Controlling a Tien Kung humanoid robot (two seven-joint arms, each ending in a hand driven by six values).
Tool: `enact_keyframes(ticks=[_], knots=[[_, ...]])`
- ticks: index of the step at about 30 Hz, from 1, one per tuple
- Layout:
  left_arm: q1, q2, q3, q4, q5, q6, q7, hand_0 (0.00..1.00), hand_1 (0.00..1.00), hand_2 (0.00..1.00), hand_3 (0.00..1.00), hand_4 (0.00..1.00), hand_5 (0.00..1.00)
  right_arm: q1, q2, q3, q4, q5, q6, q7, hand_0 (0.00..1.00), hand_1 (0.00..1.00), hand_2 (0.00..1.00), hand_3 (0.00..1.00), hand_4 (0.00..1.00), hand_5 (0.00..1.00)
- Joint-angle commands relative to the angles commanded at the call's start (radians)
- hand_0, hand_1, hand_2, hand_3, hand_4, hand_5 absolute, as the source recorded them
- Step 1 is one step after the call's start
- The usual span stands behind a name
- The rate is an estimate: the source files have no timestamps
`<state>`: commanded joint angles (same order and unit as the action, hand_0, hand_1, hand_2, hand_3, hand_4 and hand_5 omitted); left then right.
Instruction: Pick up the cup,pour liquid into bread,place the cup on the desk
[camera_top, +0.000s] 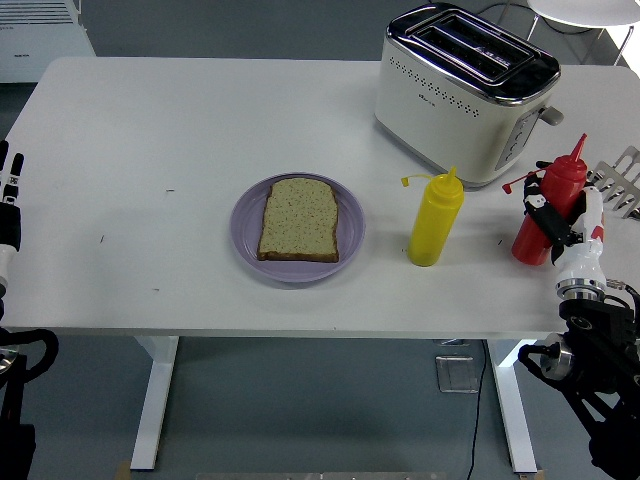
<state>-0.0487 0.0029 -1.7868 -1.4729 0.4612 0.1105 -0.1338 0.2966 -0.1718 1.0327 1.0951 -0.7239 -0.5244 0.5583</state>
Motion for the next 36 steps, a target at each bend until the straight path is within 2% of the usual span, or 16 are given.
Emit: enact_keyframes(ticks=[9,16,25,30,36], knots=[[0.001,0.000,0.003,0.000,0.000,0.000,0.000,0.808,0.742,0.731,0.720,0.488,0.998,-0.008,-0.013,0.020,0.064,0.004,-0.015,-0.003,0.100,0.241,0.352,0.480,0.562,0.143],[0.003,0.001,0.004,0.000,0.000,0.001,0.000,0.808,0.742,0.731,0.720,0.488,0.998,-0.012,-0.037,0.045,0.165,-0.059,-0.024,-0.031,0.097,0.232,0.351,0.481,0.550,0.141],[0.002,0.001,-0.002,-0.001,0.000,0.001,0.000,0.808,0.742,0.730,0.720,0.489,0.998,0.017,-0.088,0.066,0.302,-0.248,-0.044,-0.129,0.097,0.208,0.349,0.482,0.536,0.141],[-0.002,0.001,-0.006,-0.002,-0.001,0.000,0.000,0.807,0.741,0.730,0.720,0.489,0.998,0.073,-0.125,0.074,0.370,-0.407,-0.060,-0.196,0.097,0.211,0.347,0.481,0.528,0.149],[-0.002,0.000,-0.009,-0.001,-0.002,0.001,0.000,0.807,0.741,0.730,0.719,0.488,0.998,0.158,-0.132,0.039,0.407,-0.580,-0.086,-0.270,0.100,0.224,0.351,0.483,0.532,0.146]])
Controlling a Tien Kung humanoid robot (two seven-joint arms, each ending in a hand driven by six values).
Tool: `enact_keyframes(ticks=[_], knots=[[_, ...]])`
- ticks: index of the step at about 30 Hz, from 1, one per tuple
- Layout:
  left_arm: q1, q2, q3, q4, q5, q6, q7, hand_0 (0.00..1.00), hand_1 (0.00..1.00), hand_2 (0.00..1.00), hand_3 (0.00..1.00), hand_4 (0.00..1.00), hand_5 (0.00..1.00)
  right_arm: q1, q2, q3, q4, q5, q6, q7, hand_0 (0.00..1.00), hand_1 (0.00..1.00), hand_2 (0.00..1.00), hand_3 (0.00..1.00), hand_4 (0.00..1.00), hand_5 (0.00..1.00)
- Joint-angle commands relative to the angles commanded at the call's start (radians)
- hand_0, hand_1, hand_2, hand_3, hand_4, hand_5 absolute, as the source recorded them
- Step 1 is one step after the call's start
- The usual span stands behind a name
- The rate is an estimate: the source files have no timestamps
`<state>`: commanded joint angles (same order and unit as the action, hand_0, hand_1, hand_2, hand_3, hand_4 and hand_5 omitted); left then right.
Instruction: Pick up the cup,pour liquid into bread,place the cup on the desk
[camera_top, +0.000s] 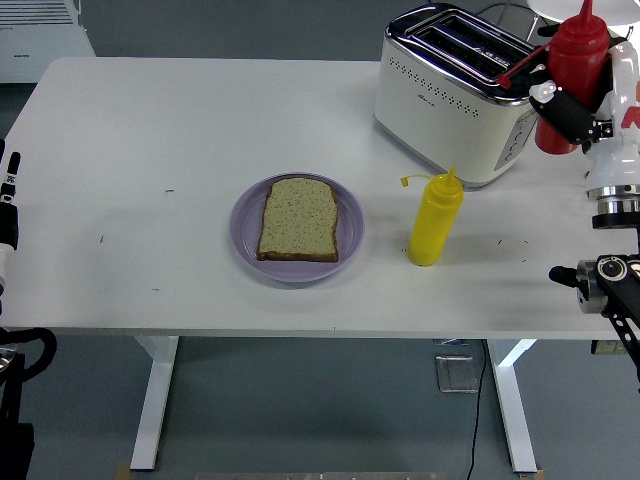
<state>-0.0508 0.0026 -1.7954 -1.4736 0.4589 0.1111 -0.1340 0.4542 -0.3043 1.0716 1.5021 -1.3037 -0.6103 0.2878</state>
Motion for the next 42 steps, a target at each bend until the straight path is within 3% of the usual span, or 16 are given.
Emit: enact_keyframes(ticks=[3,9,14,22,26,33,37,42], knots=[[0.000,0.000,-0.001,0.000,0.000,0.000,0.000,0.807,0.741,0.730,0.719,0.488,0.998,0.055,-0.002,-0.046,-0.013,-0.124,-0.001,-0.065,0.108,0.233,0.355,0.484,0.525,0.150],[0.001,0.000,-0.004,-0.001,0.000,-0.001,-0.001,0.807,0.741,0.730,0.719,0.488,0.998,0.164,-0.010,-0.159,-0.057,-0.378,0.045,-0.180,0.110,0.236,0.360,0.487,0.516,0.146],[0.002,0.000,-0.006,-0.001,0.000,-0.001,-0.001,0.806,0.741,0.730,0.720,0.488,0.998,0.239,-0.015,-0.231,-0.098,-0.591,0.062,-0.227,0.119,0.243,0.361,0.486,0.509,0.145],[0.003,0.000,-0.011,0.000,-0.018,-0.005,-0.002,0.806,0.741,0.730,0.719,0.488,0.998,0.346,-0.027,-0.286,-0.158,-0.896,0.154,-0.270,0.122,0.252,0.368,0.487,0.503,0.149],[0.002,0.000,-0.011,0.000,-0.017,-0.006,-0.001,0.806,0.740,0.728,0.719,0.487,0.998,0.388,-0.032,-0.307,-0.185,-0.965,0.181,-0.278,0.125,0.254,0.373,0.488,0.499,0.150],[0.004,0.000,-0.013,0.000,-0.016,-0.005,-0.001,0.806,0.741,0.728,0.719,0.486,0.998,0.429,-0.051,-0.344,-0.207,-0.965,0.208,-0.295,0.133,0.257,0.373,0.490,0.494,0.154],[0.003,0.001,-0.014,-0.001,-0.016,-0.005,-0.001,0.806,0.741,0.728,0.719,0.486,0.998,0.454,-0.070,-0.437,-0.236,-0.965,0.261,-0.320,0.133,0.257,0.373,0.490,0.494,0.154],[0.002,0.001,-0.013,-0.001,-0.015,-0.006,0.001,0.806,0.740,0.728,0.720,0.487,0.998,0.464,-0.080,-0.493,-0.260,-0.965,0.280,-0.335,0.144,0.266,0.380,0.493,0.484,0.163]])
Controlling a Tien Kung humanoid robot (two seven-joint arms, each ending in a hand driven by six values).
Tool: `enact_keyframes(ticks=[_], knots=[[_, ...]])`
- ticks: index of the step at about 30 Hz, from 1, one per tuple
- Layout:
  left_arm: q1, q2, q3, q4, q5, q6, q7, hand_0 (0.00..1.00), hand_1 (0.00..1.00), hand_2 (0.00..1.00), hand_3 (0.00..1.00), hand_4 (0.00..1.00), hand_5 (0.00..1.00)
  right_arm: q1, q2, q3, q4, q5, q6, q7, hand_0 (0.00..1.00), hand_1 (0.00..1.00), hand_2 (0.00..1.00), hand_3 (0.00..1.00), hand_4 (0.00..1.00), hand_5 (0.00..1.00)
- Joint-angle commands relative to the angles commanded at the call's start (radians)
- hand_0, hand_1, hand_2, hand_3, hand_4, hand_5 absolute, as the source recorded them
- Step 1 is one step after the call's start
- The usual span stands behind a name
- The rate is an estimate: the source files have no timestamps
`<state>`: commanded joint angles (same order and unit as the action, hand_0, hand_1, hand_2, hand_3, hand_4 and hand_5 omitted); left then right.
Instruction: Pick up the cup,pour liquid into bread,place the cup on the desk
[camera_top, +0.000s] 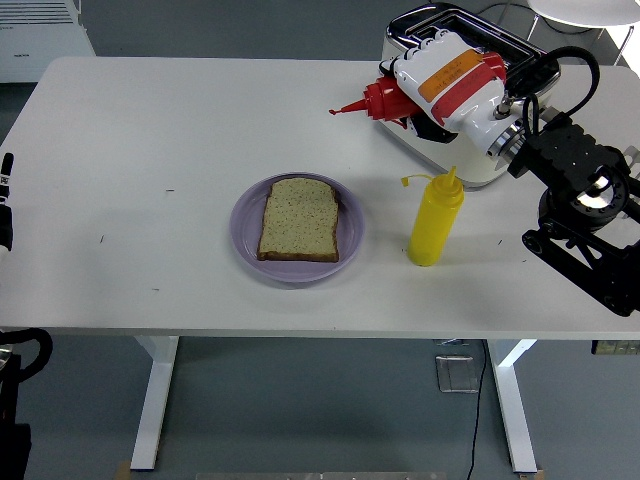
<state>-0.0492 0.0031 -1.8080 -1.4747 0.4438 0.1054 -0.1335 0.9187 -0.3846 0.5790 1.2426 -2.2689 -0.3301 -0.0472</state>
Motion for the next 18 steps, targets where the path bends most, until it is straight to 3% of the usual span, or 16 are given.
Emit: enact_keyframes(ticks=[12,18], knots=[[0.000,0.002,-0.002,0.000,0.000,0.001,0.001,0.806,0.741,0.728,0.720,0.487,0.998,0.015,-0.032,0.101,0.037,0.000,-0.031,-0.013,0.147,0.269,0.382,0.493,0.474,0.172],[-0.001,0.000,0.000,0.000,0.001,0.001,0.002,0.806,0.741,0.728,0.720,0.488,0.998,0.042,-0.026,-0.042,0.000,0.000,-0.012,-0.009,0.148,0.275,0.385,0.494,0.468,0.176]])
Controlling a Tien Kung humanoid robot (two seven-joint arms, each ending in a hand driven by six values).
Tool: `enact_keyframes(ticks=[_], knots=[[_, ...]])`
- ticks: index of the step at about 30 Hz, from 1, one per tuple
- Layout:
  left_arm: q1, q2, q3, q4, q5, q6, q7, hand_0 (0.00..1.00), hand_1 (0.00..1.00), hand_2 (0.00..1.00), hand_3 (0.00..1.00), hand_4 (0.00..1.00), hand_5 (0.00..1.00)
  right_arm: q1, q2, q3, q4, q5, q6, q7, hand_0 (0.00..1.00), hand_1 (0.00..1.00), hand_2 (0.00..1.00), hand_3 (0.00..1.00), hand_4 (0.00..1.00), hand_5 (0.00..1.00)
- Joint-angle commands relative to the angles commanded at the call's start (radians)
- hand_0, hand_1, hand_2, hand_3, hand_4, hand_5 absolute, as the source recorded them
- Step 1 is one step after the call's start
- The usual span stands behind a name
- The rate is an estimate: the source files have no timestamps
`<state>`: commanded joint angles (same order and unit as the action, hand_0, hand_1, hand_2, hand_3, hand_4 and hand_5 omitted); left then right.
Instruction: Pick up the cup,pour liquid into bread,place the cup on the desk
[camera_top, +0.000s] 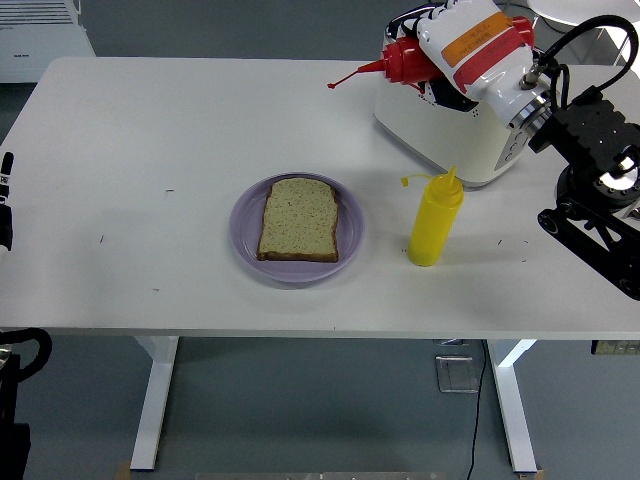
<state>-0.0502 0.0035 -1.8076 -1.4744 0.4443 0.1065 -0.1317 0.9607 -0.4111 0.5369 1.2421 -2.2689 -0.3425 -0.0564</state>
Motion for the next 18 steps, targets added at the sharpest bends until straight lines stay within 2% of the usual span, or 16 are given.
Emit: enact_keyframes(ticks=[3,8,15,18], knots=[[-0.002,-0.001,0.003,0.000,0.000,-0.001,0.001,0.806,0.740,0.728,0.719,0.489,0.998,-0.012,0.007,-0.034,-0.015,0.000,-0.010,-0.021,0.151,0.281,0.389,0.494,0.468,0.171],[0.004,0.002,-0.007,-0.002,0.000,0.001,-0.001,0.806,0.741,0.728,0.719,0.489,0.998,-0.027,-0.004,0.051,-0.005,0.000,-0.038,-0.064,0.150,0.283,0.390,0.493,0.465,0.167],[0.004,0.001,0.000,0.000,0.000,0.001,0.000,0.806,0.741,0.728,0.720,0.490,0.998,-0.039,-0.021,0.160,0.035,0.000,-0.038,-0.065,0.153,0.284,0.392,0.494,0.458,0.163],[0.006,0.002,0.000,-0.001,0.001,0.001,0.000,0.806,0.741,0.728,0.720,0.490,0.998,-0.038,-0.023,0.155,0.043,0.000,-0.032,-0.061,0.153,0.284,0.392,0.494,0.458,0.163]])
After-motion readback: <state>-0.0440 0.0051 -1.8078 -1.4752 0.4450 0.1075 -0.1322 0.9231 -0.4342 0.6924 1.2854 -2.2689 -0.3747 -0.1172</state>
